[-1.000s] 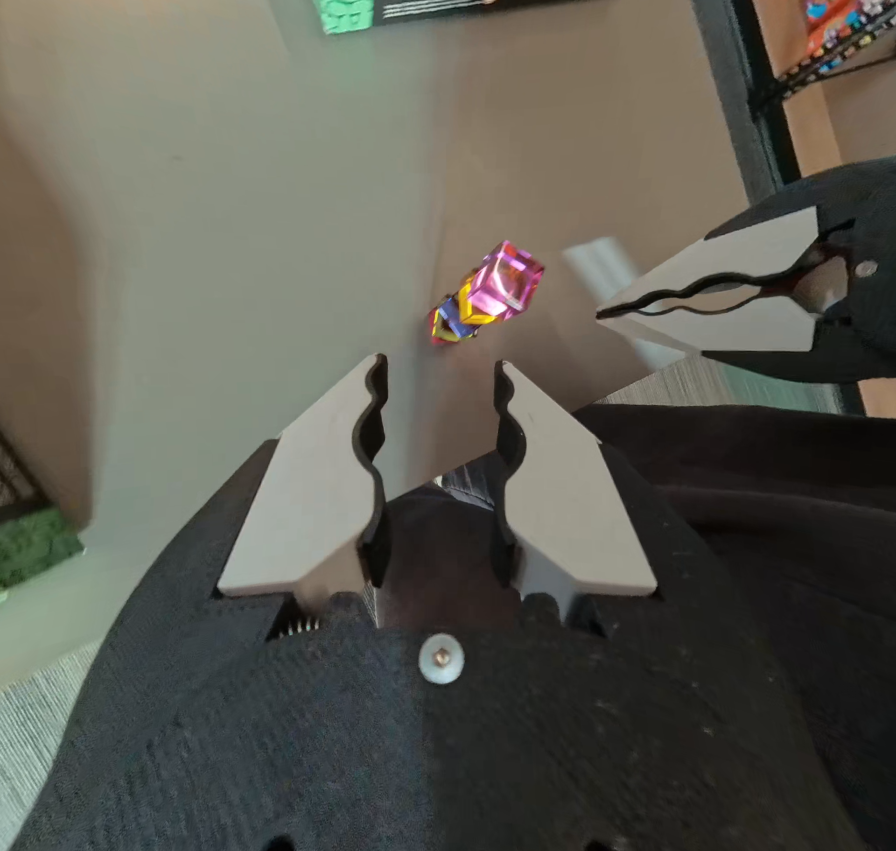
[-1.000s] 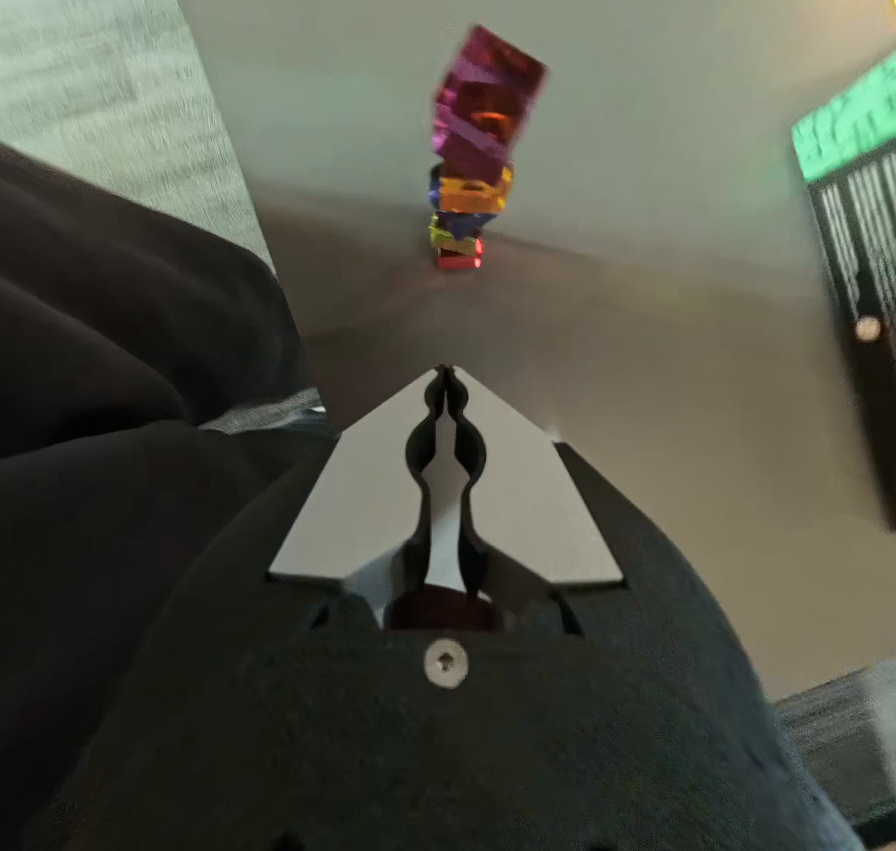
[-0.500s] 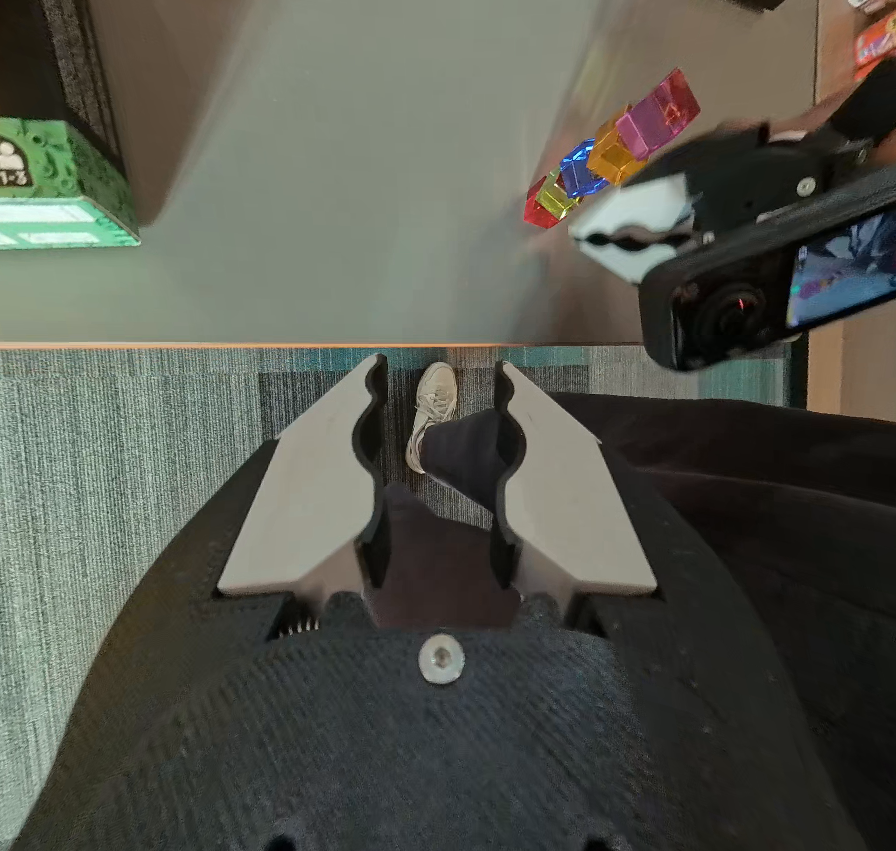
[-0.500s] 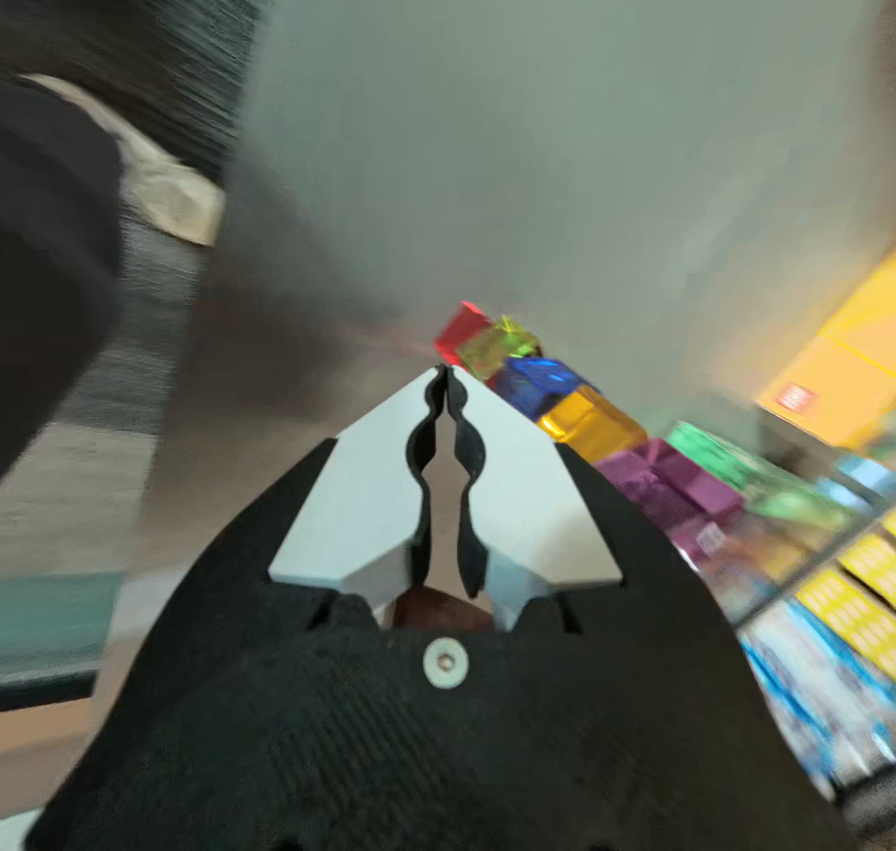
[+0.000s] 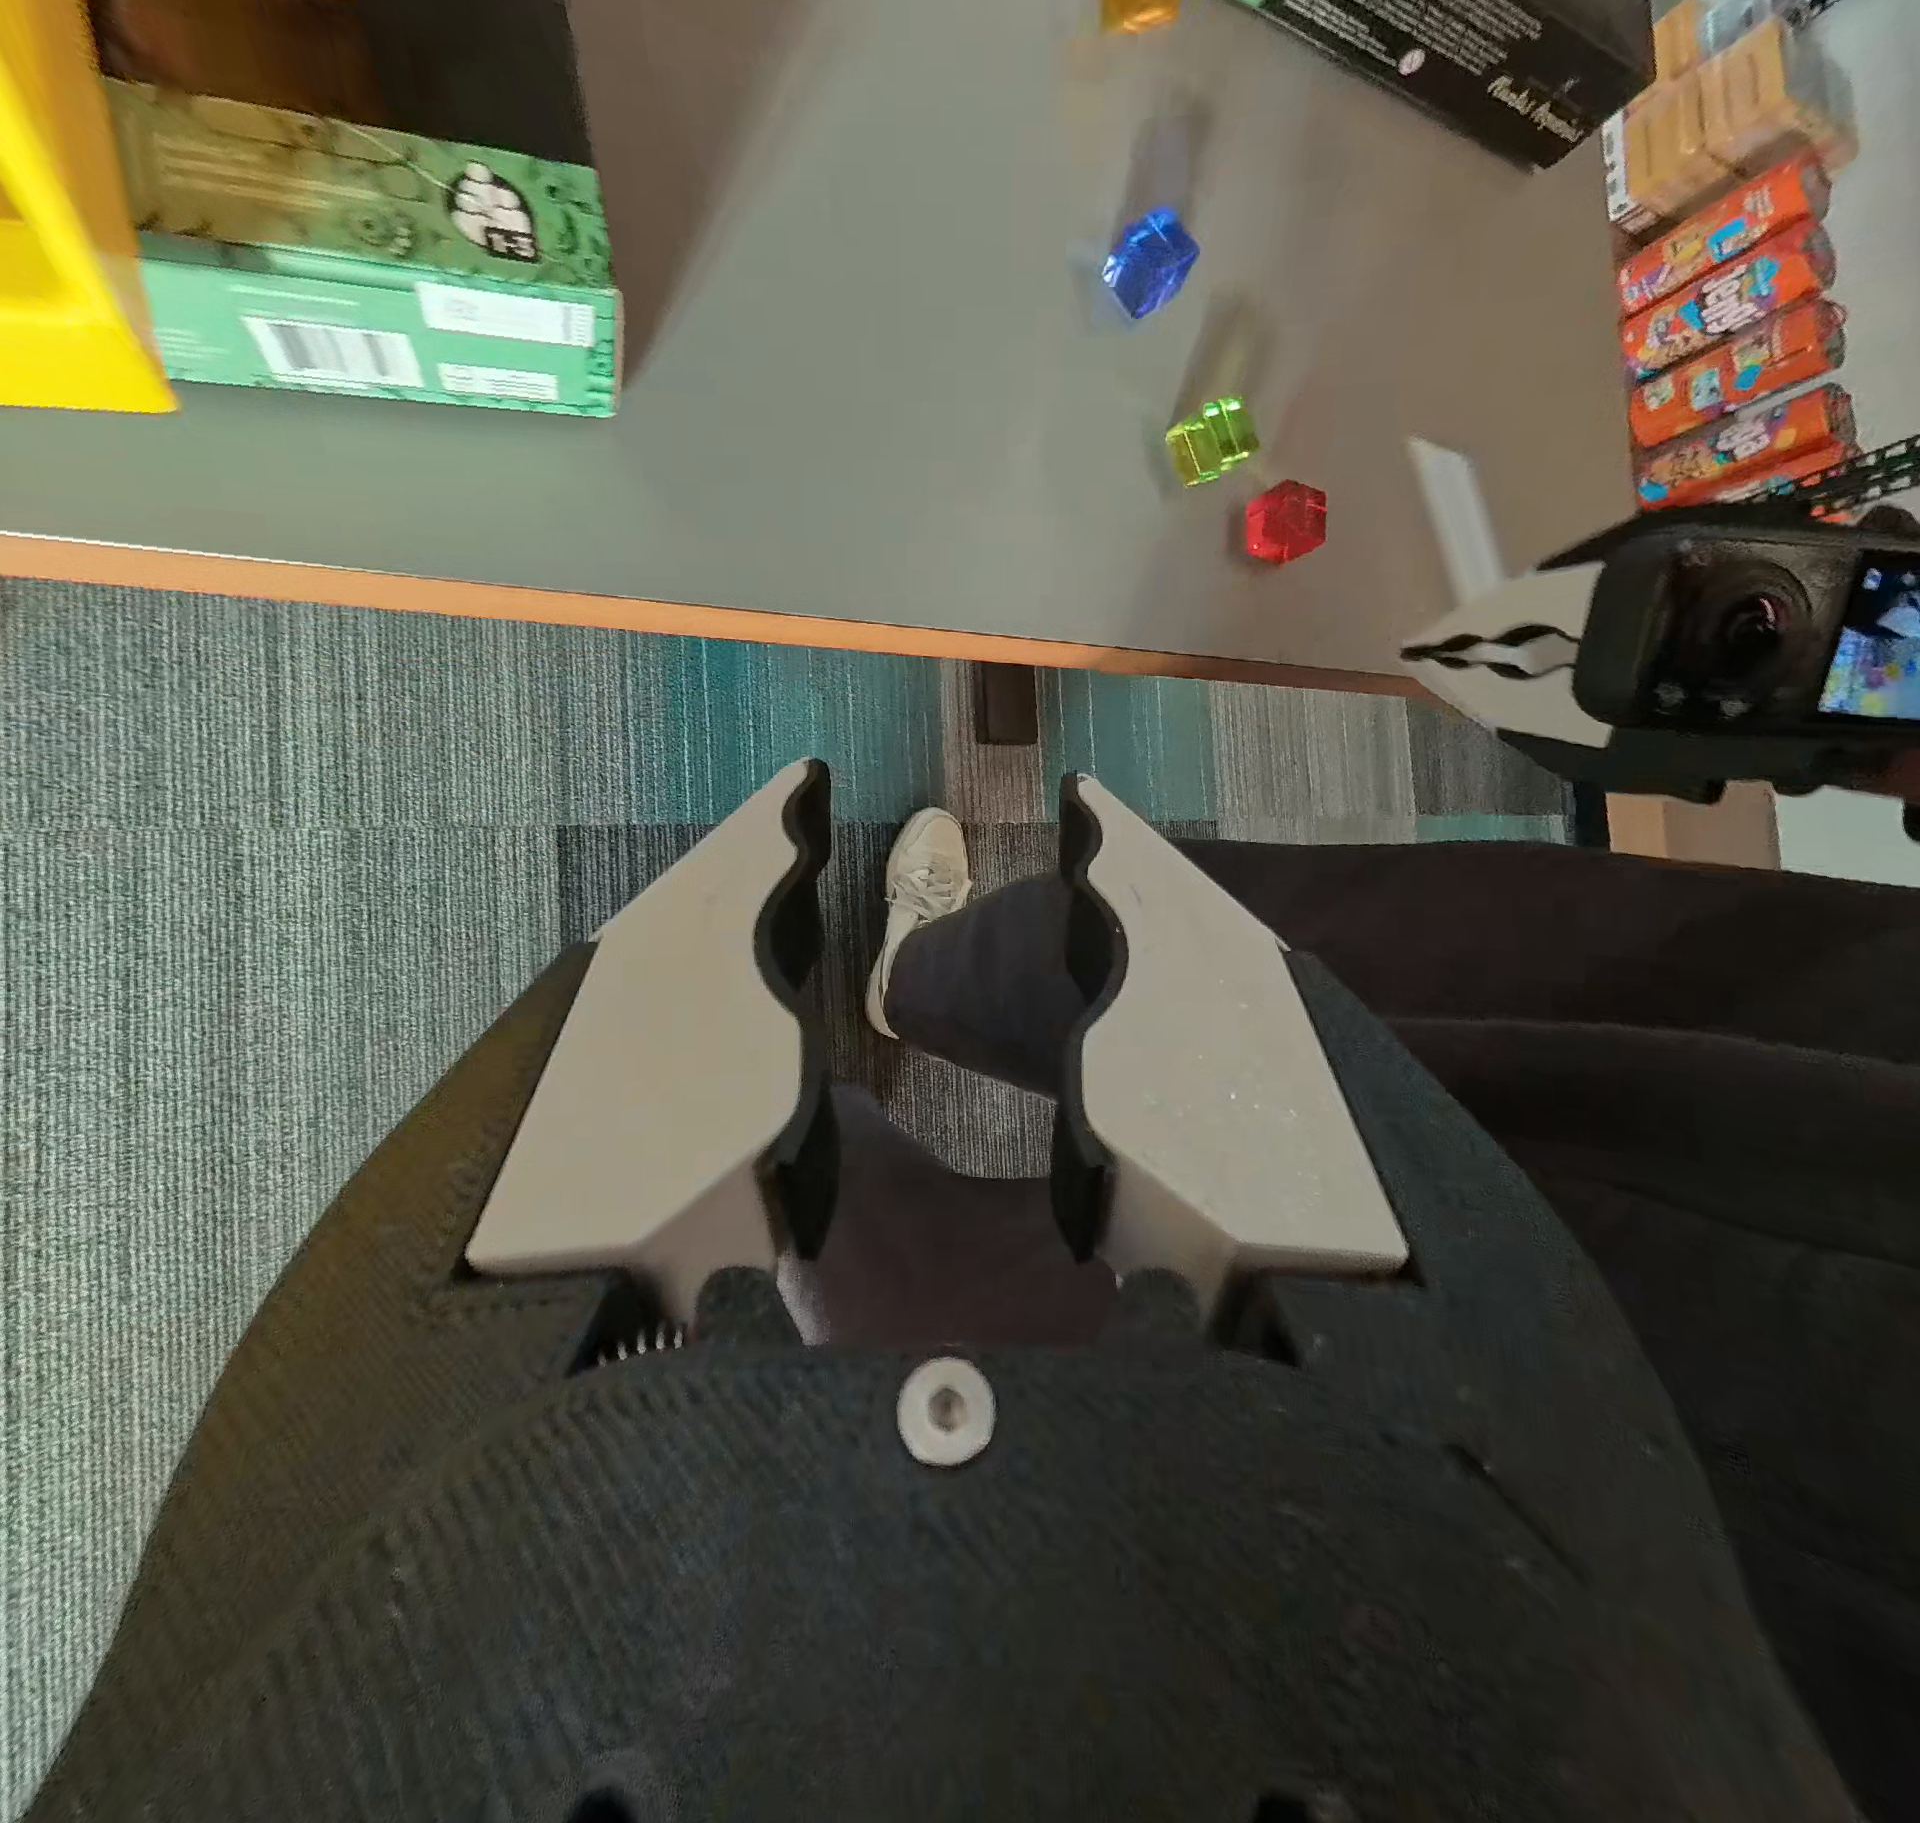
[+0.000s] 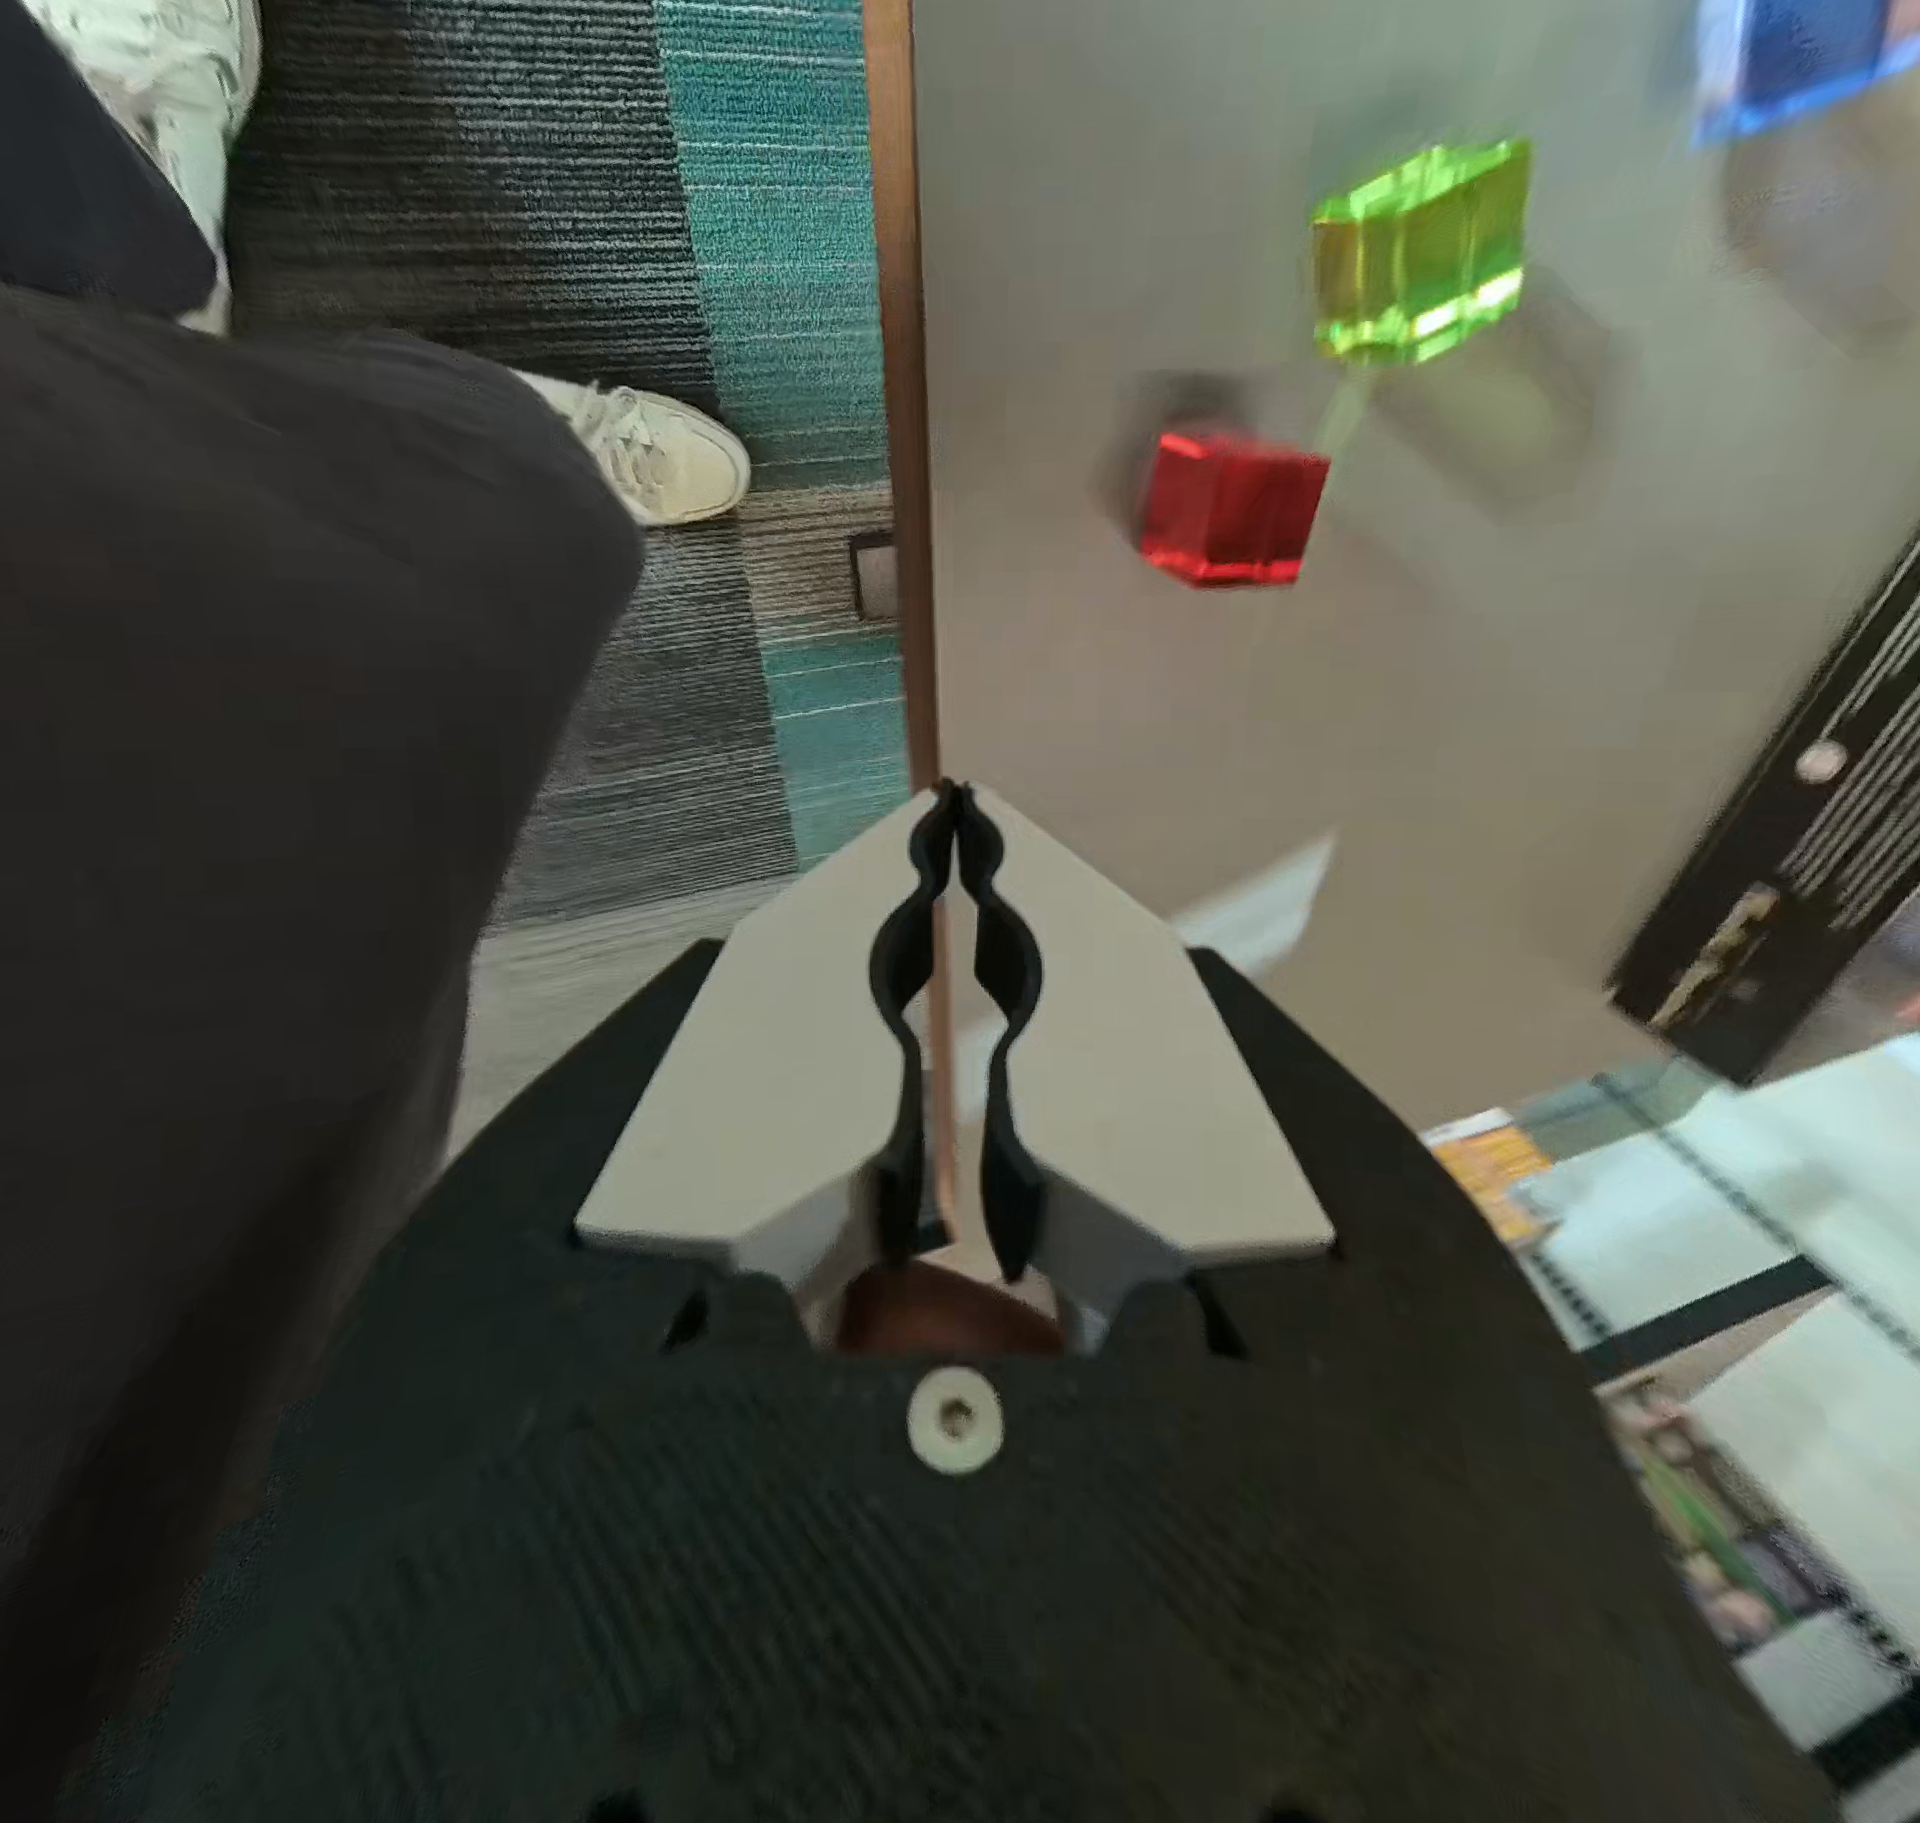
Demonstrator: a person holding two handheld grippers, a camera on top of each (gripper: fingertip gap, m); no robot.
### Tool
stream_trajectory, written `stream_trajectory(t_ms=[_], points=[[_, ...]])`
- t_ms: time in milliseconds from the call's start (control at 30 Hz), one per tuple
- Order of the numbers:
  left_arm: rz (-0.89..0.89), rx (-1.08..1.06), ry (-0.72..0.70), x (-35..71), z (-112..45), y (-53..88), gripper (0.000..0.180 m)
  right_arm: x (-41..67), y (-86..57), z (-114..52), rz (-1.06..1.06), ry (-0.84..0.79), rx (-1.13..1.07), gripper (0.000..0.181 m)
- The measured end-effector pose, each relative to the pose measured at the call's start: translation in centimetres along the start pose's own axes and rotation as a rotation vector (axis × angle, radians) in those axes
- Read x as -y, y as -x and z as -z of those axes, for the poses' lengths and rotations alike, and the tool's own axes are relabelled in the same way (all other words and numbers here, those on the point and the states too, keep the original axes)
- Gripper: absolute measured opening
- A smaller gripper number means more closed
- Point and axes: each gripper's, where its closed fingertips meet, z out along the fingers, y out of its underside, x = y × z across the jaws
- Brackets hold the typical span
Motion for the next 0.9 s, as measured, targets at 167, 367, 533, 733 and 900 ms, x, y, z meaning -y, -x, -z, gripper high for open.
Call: stream_trajectory(t_ms=[167, 367, 533, 733, 900], points=[[0.001, -0.014, -0.015, -0.5, 1.8, 1.8, 0.042, -1.4, 2.1, 1.2, -0.382, -0.038, 0.035, 0.005], [0.002, -0.053, 0.015, -1.8, 1.9, 1.0, 0.044, 0.7, 1.1, 4.2, -0.755, -0.320, 0.222, 0.023], [0.007, -0.049, 0.054, -2.6, 0.9, -0.3, 0.044, 0.9, -1.6, 3.8, -0.903, -0.392, 0.258, 0.048], [0.041, 0.008, 0.090, -2.5, -0.2, -1.4, 0.043, 2.0, -4.5, 0.8, -0.792, -0.392, 0.273, 0.056], [0.080, 0.048, 0.097, -1.0, -1.4, -2.8, 0.044, 3.9, -5.9, -2.2, -0.578, -0.375, 0.303, 0.055]])
